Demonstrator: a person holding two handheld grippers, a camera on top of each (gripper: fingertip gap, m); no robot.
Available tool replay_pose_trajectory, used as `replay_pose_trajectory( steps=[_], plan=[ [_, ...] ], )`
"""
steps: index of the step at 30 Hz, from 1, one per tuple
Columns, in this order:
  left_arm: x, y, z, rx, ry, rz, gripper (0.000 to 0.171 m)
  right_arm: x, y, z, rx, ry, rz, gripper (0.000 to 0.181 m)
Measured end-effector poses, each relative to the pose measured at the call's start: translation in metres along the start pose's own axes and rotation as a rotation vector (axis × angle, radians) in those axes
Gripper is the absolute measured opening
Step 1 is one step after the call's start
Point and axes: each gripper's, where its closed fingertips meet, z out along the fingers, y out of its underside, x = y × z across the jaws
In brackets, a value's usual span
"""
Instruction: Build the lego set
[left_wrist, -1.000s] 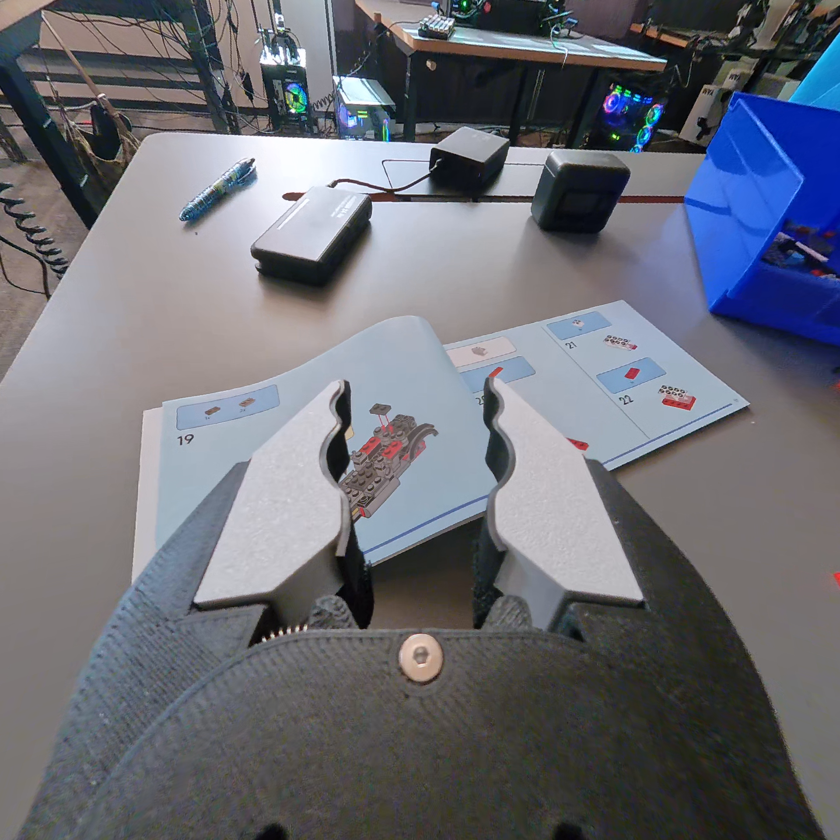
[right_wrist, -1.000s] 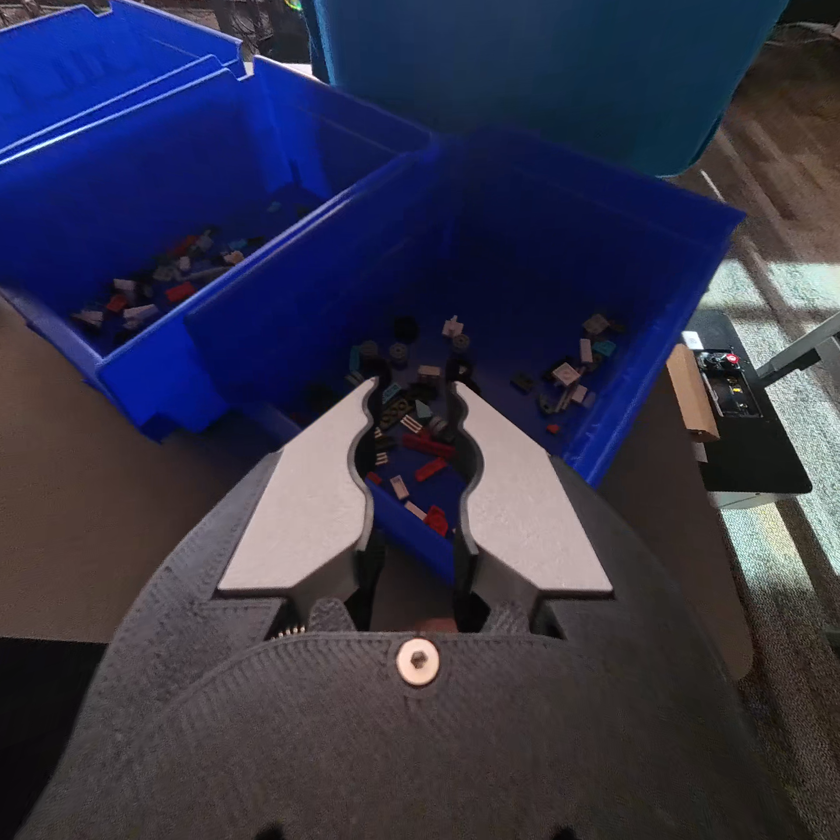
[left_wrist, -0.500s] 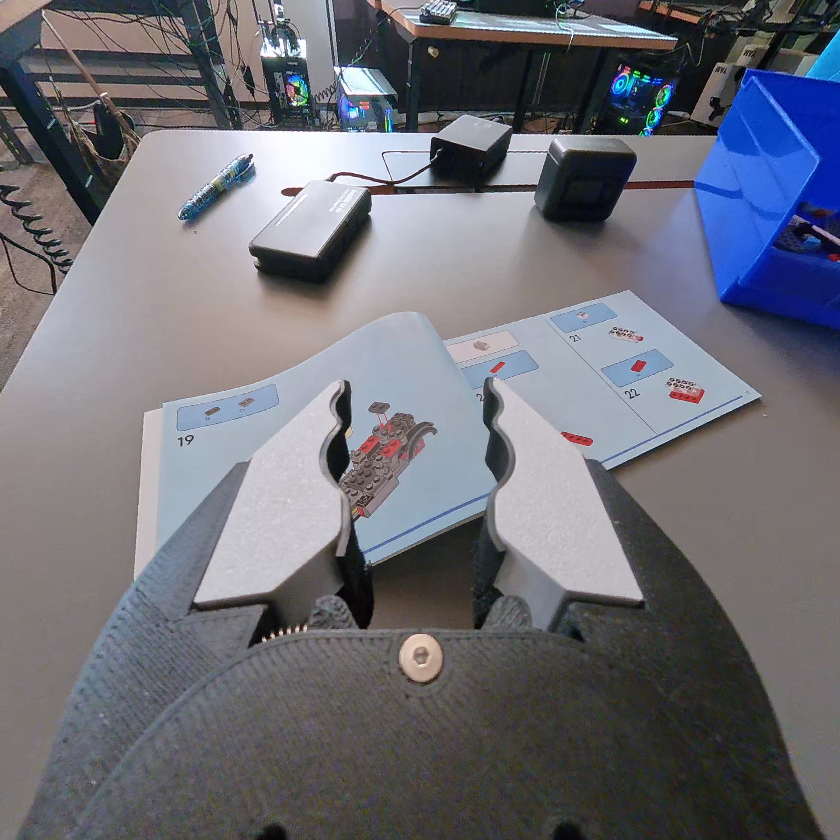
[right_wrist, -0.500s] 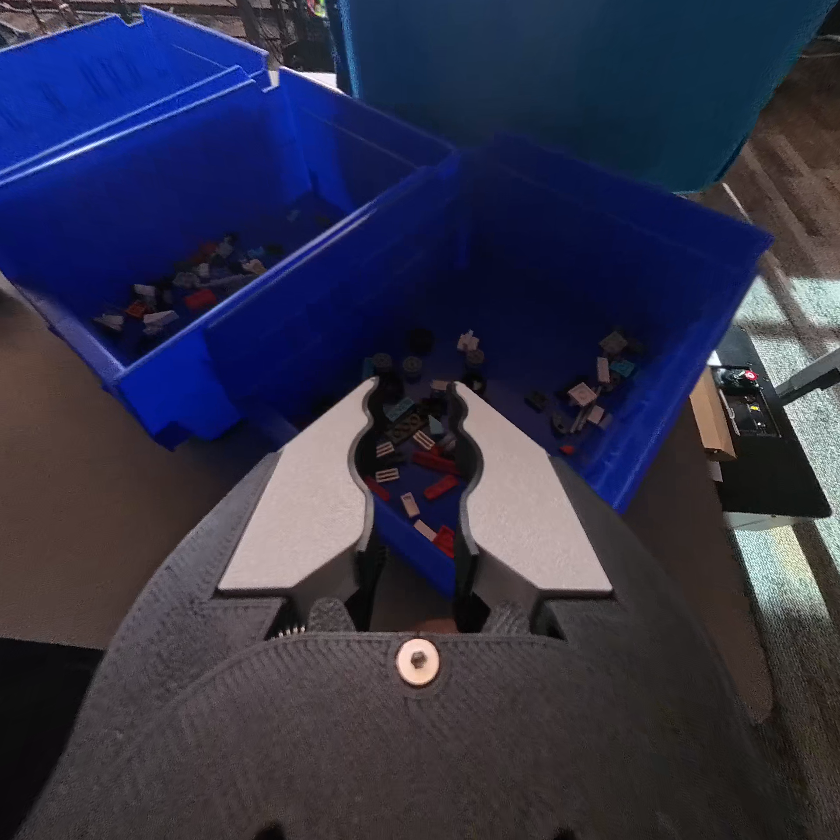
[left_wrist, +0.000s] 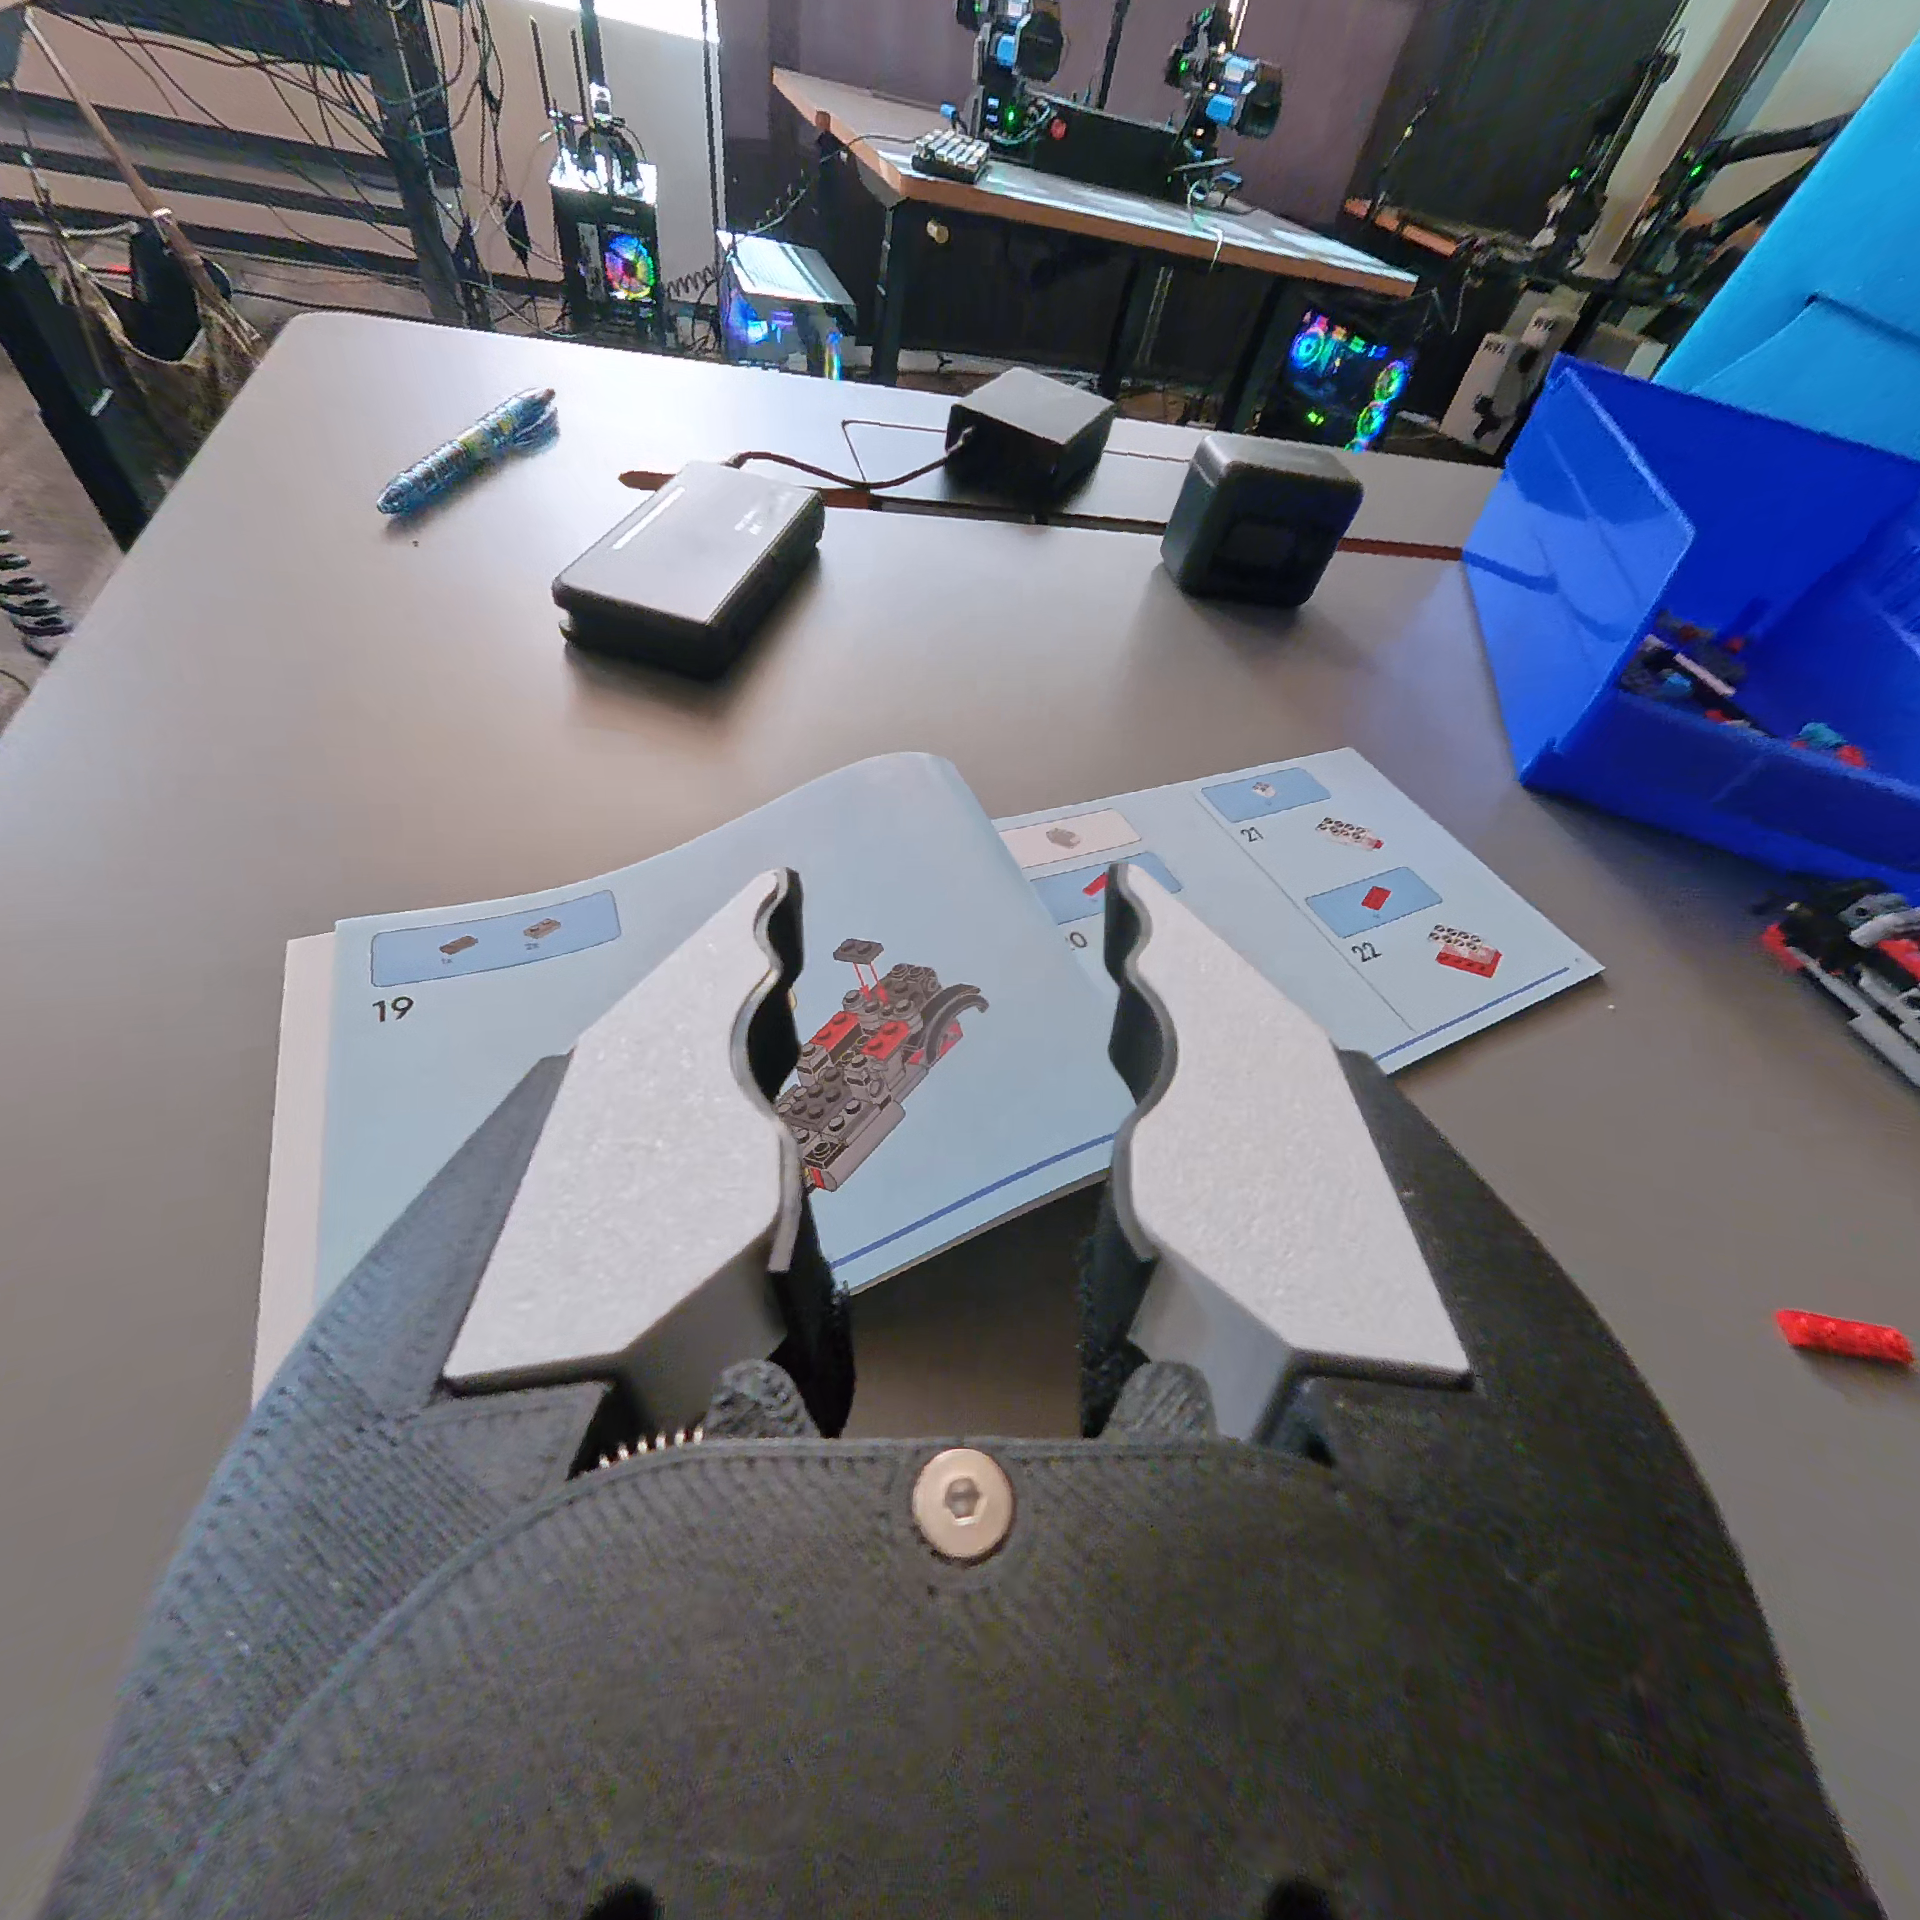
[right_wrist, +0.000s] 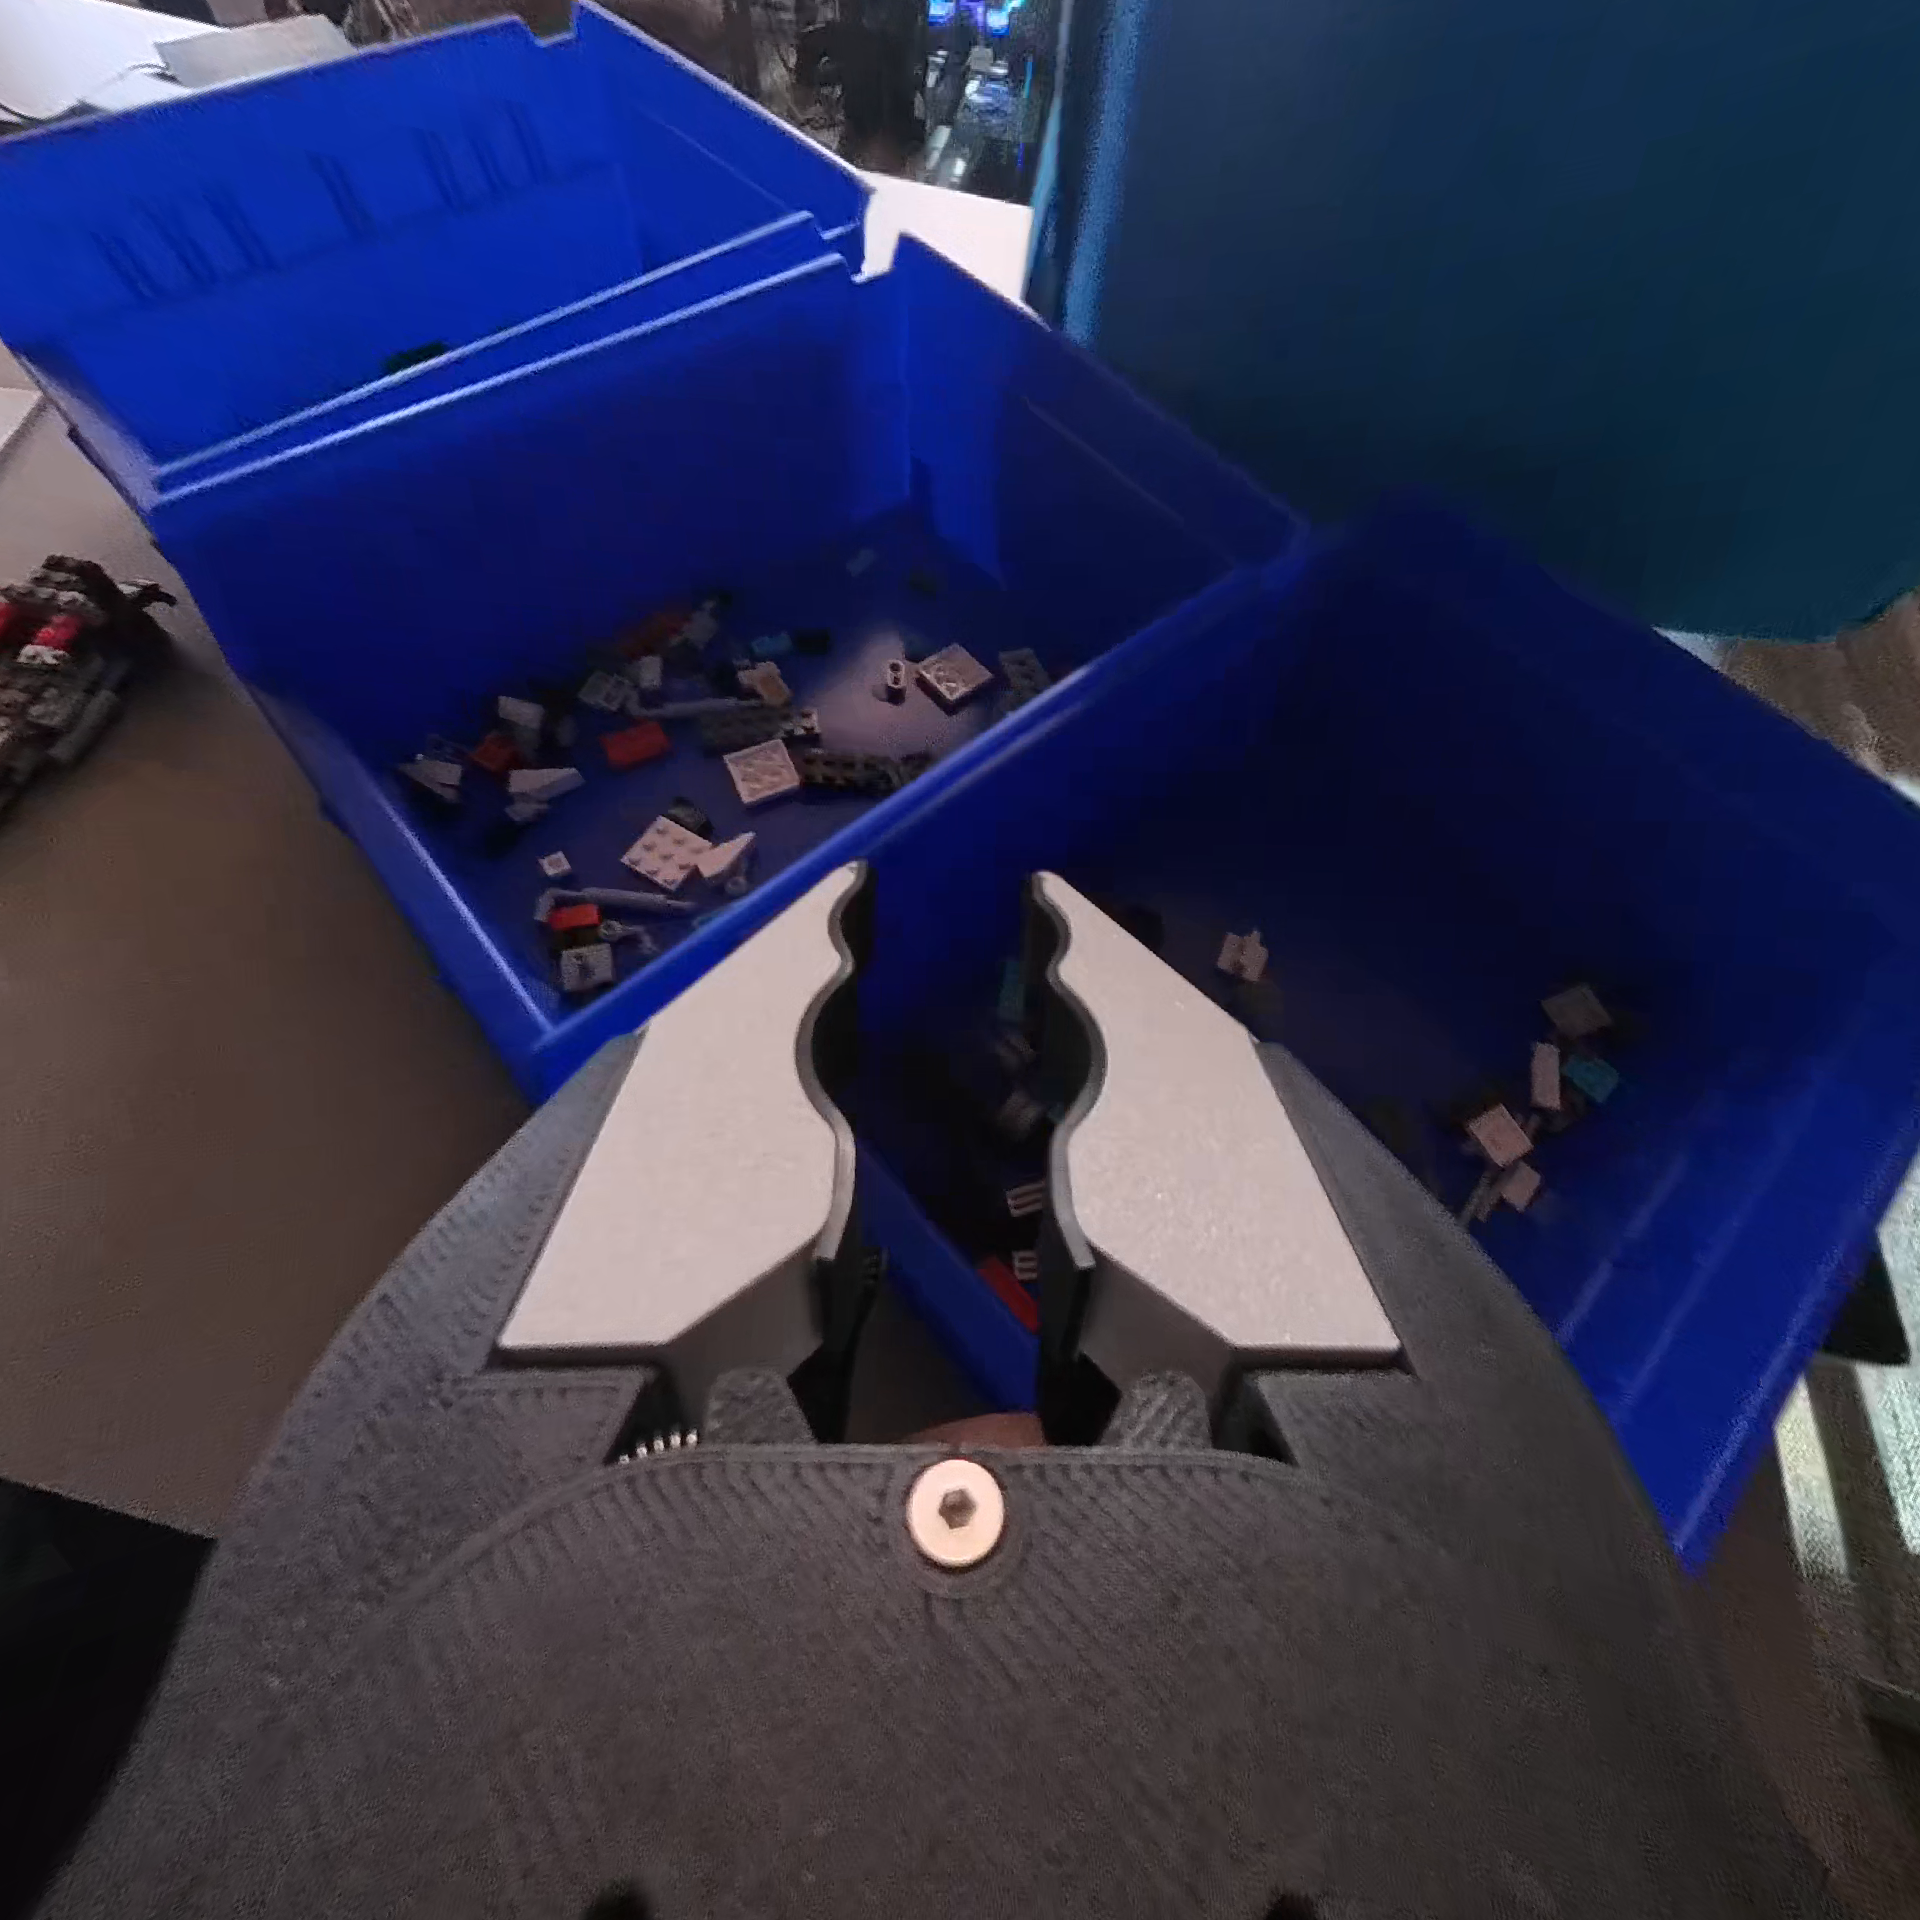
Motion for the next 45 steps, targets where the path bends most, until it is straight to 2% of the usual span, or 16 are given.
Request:
replay_pose_trajectory(
  steps=[13, 16, 19, 21, 23, 26, 28, 31, 36, 41, 45],
  plan=[
    [0.005, -0.002, -0.001, 0.010, 0.042, -0.005, 0.059, -0.052, -0.036, 0.038, -0.033, -0.106, -0.114, 0.031],
    [0.004, -0.001, 0.000, 0.006, 0.047, -0.017, 0.059, -0.068, -0.049, 0.048, -0.053, -0.160, -0.186, 0.031],
    [0.004, 0.000, 0.001, -0.005, 0.051, -0.026, 0.059, -0.108, -0.089, 0.072, -0.091, -0.310, -0.418, 0.031],
    [0.003, 0.000, 0.001, -0.004, 0.050, -0.030, 0.059, -0.142, -0.122, 0.102, -0.111, -0.431, -0.643, 0.032],
    [0.003, -0.002, 0.000, 0.013, 0.050, -0.030, 0.059, -0.185, -0.138, 0.136, -0.177, -0.615, -0.835, 0.033],
    [0.003, -0.008, -0.006, 0.064, 0.045, -0.029, 0.059, -0.223, -0.125, 0.200, -0.345, -0.763, -1.109, 0.035],
    [0.003, -0.011, -0.009, 0.087, 0.050, -0.035, 0.059, -0.232, -0.107, 0.240, -0.456, -0.788, -1.237, 0.035],
    [0.003, -0.014, -0.012, 0.110, 0.069, -0.053, 0.059, -0.237, -0.082, 0.276, -0.557, -0.827, -1.330, 0.036],
    [0.003, -0.011, -0.009, 0.088, 0.112, -0.099, 0.059, -0.236, -0.063, 0.299, -0.618, -0.864, -1.375, 0.036],
    [0.000, -0.011, -0.008, 0.081, 0.129, -0.143, 0.059, -0.233, -0.049, 0.306, -0.675, -0.881, -1.390, 0.029],
    [-0.002, -0.012, -0.010, 0.094, 0.133, -0.161, 0.059, -0.234, -0.049, 0.308, -0.683, -0.861, -1.366, 0.024]
  ],
)
